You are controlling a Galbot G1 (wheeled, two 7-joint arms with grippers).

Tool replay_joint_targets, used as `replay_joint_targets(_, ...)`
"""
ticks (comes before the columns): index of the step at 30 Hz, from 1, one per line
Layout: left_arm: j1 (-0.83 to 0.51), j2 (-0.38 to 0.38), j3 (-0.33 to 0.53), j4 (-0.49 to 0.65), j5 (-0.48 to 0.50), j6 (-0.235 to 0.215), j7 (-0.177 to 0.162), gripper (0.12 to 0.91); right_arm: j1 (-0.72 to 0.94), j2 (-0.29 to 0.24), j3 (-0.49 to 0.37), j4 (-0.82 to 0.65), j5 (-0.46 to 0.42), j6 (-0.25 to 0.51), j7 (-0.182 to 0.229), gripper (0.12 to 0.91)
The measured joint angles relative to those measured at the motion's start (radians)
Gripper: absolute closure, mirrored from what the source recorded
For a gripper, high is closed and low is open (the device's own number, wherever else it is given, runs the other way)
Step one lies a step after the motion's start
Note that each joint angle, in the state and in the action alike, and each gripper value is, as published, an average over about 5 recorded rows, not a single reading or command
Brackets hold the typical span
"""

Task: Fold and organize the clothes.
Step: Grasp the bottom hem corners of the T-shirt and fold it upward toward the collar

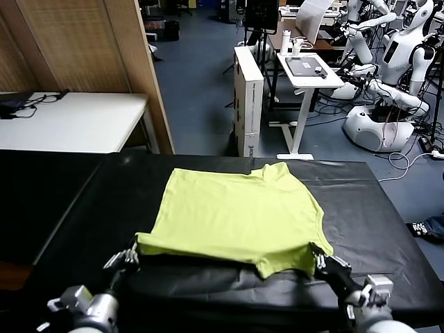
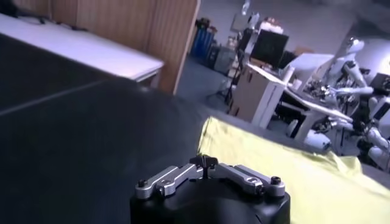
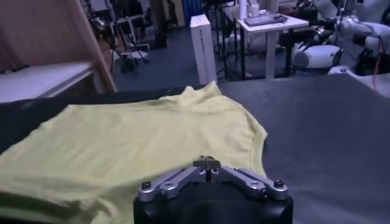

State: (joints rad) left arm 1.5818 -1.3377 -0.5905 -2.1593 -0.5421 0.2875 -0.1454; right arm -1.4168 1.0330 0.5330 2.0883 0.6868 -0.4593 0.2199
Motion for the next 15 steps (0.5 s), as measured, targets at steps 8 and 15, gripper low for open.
replay_joint_targets(8,-0.068,0.039,0.023,0.074,0.015,0.002,0.003,0.884,0.113,0.015,-0.077,-0.093,-0.032,0.002,0.000,0.885)
replay_joint_targets(15,-0.123,0.067,0.043,0.139,0.023,-0.002,0.005,0.884,0.142,0.022,-0.100,-0.127,-0.044,0.002,0.000,0.885)
